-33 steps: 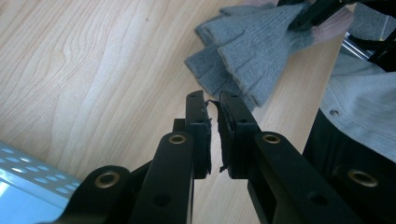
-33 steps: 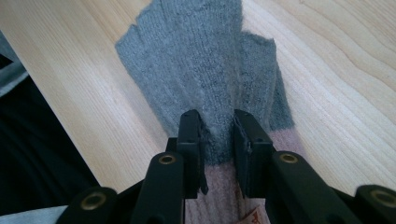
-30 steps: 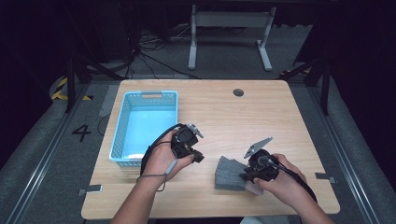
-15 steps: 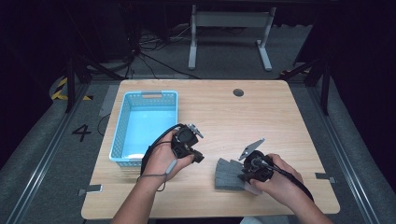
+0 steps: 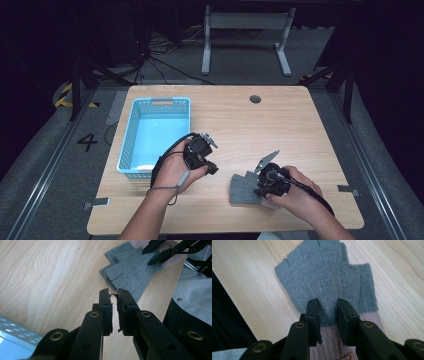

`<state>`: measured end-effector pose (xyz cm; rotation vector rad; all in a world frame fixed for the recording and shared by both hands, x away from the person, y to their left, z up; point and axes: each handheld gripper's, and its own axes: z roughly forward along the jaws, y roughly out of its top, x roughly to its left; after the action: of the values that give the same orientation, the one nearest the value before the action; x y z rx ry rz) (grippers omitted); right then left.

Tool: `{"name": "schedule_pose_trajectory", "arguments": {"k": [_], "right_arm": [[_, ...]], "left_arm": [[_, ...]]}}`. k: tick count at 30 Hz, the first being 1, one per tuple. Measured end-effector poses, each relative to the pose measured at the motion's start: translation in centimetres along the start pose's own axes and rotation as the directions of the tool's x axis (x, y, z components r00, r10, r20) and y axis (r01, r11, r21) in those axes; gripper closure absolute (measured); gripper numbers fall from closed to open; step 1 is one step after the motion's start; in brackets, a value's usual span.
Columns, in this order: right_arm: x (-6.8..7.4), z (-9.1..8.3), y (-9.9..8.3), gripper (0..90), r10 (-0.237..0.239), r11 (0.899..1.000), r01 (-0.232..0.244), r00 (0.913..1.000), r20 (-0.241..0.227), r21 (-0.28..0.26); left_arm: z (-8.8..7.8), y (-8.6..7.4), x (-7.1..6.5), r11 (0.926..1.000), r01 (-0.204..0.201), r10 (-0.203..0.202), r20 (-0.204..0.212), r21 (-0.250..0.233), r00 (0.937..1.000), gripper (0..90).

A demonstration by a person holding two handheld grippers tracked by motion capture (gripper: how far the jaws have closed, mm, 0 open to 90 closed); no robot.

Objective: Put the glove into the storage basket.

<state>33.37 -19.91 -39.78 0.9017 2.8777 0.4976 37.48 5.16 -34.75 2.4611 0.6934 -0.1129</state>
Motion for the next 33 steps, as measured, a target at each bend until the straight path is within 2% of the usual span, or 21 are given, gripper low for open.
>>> {"name": "schedule_pose_trajectory", "arguments": {"k": [10,16,21,22,24,27,31,33], "right_arm": [[-0.2,-0.6,0.0,74.5,0.019,0.999,-0.018,0.9996,0.023,-0.042],[-0.4,0.2,0.0,72.6,0.017,1.0,-0.017,0.9997,0.02,-0.016],[-0.5,0.2,0.0,70.6,0.011,1.0,-0.011,0.9998,0.018,-0.024],[-0.4,0.2,0.0,66.7,0.0,1.0,0.001,0.9992,0.041,-0.022],[-0.5,0.2,-0.1,65.4,-0.008,1.0,0.009,0.9979,0.064,-0.02],[-0.7,0.1,-0.2,64.5,-0.01,1.0,0.011,0.9976,0.069,-0.023],[-1.5,-1.1,-1.0,63.4,0.026,0.998,-0.022,0.9977,0.062,-0.061],[-1.7,-1.4,-1.2,63.4,0.038,0.997,-0.034,0.9972,0.065,-0.064]], "left_arm": [[0.0,0.0,0.0,1.0,-0.003,0.003,0.0,0.005,1.0,82.1],[0.0,0.0,-0.1,1.0,0.001,-0.001,0.002,0.004,1.0,82.1],[0.0,0.0,-0.1,1.0,-0.003,0.003,0.002,0.006,1.0,82.0],[0.1,0.1,-0.1,0.9999,-0.006,0.006,0.004,0.01,1.0,82.0],[0.2,0.1,-0.2,0.9999,-0.008,0.008,0.004,0.012,1.0,81.8],[0.3,0.2,-0.2,0.9995,-0.019,0.019,0.008,0.025,0.9998,81.7],[1.1,0.5,-0.6,0.9986,-0.034,0.034,0.014,0.041,0.9993,81.8],[1.3,0.6,-0.7,0.9981,-0.037,0.036,0.016,0.05,0.9992,81.9]]}}
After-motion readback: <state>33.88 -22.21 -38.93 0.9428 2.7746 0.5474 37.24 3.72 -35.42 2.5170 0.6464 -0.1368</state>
